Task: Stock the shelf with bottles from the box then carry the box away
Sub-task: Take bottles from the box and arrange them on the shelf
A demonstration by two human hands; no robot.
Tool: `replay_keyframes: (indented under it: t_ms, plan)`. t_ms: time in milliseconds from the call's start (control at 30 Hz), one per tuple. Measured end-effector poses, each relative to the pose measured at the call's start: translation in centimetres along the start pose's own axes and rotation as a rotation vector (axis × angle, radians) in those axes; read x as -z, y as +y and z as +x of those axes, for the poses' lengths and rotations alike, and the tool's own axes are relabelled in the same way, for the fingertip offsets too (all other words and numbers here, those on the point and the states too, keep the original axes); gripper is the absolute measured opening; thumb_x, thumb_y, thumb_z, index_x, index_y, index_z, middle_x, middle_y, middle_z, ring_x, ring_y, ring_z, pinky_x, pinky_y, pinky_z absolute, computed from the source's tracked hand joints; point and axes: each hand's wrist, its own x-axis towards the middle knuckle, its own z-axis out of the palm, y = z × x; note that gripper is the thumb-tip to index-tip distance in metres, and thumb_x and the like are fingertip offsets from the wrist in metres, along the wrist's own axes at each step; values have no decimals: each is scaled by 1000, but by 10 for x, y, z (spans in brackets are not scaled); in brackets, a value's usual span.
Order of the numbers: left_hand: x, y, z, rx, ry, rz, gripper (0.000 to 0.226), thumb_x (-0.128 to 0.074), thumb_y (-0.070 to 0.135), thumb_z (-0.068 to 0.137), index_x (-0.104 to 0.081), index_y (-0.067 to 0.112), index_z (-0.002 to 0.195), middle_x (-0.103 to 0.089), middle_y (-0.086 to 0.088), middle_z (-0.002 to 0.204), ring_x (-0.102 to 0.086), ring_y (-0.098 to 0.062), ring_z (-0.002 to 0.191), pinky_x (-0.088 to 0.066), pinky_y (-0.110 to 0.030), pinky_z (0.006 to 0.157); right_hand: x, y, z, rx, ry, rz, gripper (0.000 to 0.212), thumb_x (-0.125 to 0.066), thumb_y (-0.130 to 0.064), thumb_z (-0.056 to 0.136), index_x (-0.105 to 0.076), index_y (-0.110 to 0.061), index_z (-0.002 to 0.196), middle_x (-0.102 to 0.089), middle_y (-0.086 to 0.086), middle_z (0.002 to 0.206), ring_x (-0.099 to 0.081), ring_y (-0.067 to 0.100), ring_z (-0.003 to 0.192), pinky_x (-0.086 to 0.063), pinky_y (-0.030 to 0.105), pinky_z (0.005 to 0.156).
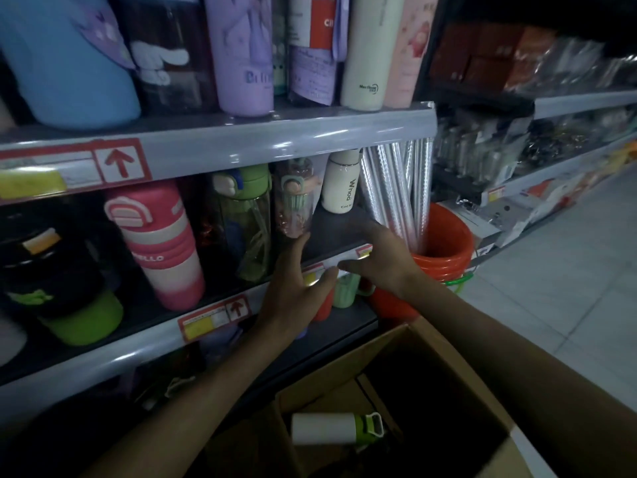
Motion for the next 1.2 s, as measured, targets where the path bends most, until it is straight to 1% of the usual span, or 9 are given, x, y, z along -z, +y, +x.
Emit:
replay_keyframes:
  t_ms: [133, 200, 333, 467, 600, 833, 1000, 1100, 1200]
  plan:
    - [8, -6, -26, -17, -82, 69, 89, -59, 64, 72, -39, 31, 152, -50, 5, 149, -50, -8, 134, -42, -37, 113, 6, 3, -28, 20, -47, -93, 72, -80, -51, 60, -64, -23, 125, -68, 1, 115, -62, 23, 109, -54, 41, 90]
    - [11, -9, -34, -59, -134, 115, 84, -60, 60, 74, -40, 32, 151, -52, 8, 145, -51, -7, 132, -44, -40, 111, 11, 3, -44, 21, -101, -164, 78, -80, -50, 58, -63, -23, 129, -66, 3, 121, -60, 25, 116, -52, 41, 96]
    - [12, -12, -41, -191, -176, 257, 80, -59, 59, 78, -40, 31, 150, -48, 10, 149, -45, -9, 138, -41, -38, 112, 25, 6, -77, 8, -210, -345, 106, -90, -41, 60, -41, -25, 154, -45, 7, 145, -43, 28, 135, -41, 36, 112]
    - [0, -12, -41, -378, -175, 471, 74, -58, 61, 79, -50, 28, 144, -49, 6, 148, -48, -14, 138, -45, -37, 109, 36, 15, -109, -41, -272, -416, 113, -86, -49, 63, -28, -32, 159, -28, 6, 158, -30, 29, 145, -33, 38, 119]
    - [-17, -17, -47, -502, -296, 618, 75, -56, 65, 82, -51, 25, 145, -48, 2, 148, -46, -20, 138, -47, -41, 106, 38, 33, -134, -94, -313, -501, 113, -77, -64, 62, -20, -37, 157, -26, 4, 156, -30, 30, 144, -36, 43, 117]
    - [-47, -47, -58, -360, -650, 934, 82, -49, 71, 88, -21, 38, 157, -22, 3, 163, -21, -21, 151, -26, -45, 116, 23, 61, -175, -176, -471, -505, 100, -76, -54, 78, -22, -29, 159, -27, 4, 159, -27, 31, 147, -28, 48, 122]
    - [-69, -99, -64, -267, -847, 1071, 88, -45, 75, 82, -21, 37, 157, -26, -1, 160, -27, -27, 148, -29, -48, 113, -1, 94, -194, -267, -596, -488, 97, -72, -56, 83, -20, -29, 160, -26, 11, 157, -26, 37, 147, -30, 49, 120]
    - [-84, -133, -77, -175, -924, 1115, 84, -51, 68, 88, -21, 33, 159, -25, -1, 162, -26, -27, 149, -26, -49, 116, -20, 114, -204, -297, -628, -528, 82, -63, -51, 93, -22, -25, 159, -26, 14, 157, -28, 39, 145, -31, 50, 118]
    - [-101, -171, -90, -114, -1012, 1168, 82, -59, 66, 87, -29, 31, 155, -36, -3, 154, -37, -28, 140, -34, -43, 108, -45, 127, -216, -258, -699, -601, 66, -53, -39, 102, -25, -21, 159, -22, 17, 159, -28, 40, 143, -33, 50, 115]
